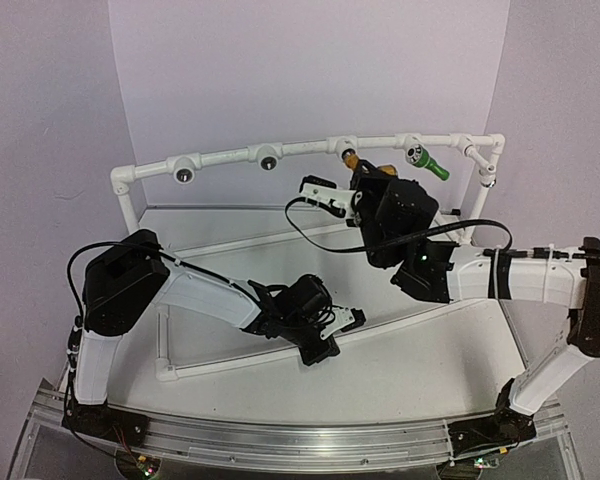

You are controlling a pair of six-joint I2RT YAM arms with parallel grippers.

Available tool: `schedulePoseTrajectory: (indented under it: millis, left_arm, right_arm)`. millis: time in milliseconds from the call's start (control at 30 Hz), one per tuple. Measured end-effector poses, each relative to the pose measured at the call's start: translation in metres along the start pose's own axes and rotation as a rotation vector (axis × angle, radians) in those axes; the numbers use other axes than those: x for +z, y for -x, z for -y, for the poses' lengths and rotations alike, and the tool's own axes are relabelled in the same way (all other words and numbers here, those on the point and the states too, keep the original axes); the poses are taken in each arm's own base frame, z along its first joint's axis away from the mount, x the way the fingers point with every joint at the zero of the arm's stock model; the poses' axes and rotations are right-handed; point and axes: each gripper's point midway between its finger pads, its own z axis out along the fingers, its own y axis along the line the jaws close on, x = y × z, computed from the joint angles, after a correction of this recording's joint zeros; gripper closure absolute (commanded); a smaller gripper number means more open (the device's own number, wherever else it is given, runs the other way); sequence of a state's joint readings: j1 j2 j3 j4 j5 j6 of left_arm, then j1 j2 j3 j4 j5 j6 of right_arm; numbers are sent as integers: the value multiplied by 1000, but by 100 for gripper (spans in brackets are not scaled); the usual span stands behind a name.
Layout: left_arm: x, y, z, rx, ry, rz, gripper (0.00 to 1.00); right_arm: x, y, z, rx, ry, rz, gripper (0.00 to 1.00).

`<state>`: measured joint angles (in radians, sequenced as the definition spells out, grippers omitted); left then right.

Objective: Install the water faucets
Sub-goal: Hold the pipe with the faucet installed at the center of the board.

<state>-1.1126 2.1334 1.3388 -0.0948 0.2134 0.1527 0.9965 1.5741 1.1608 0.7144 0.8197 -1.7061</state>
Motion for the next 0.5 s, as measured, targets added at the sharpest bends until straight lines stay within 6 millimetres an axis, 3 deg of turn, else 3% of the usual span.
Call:
schedulePoseTrajectory:
  millis: [500]
  left_arm:
    - [0, 0, 0, 4, 0, 0, 100]
  right_arm:
    - [16, -1, 2, 19, 31, -26, 100]
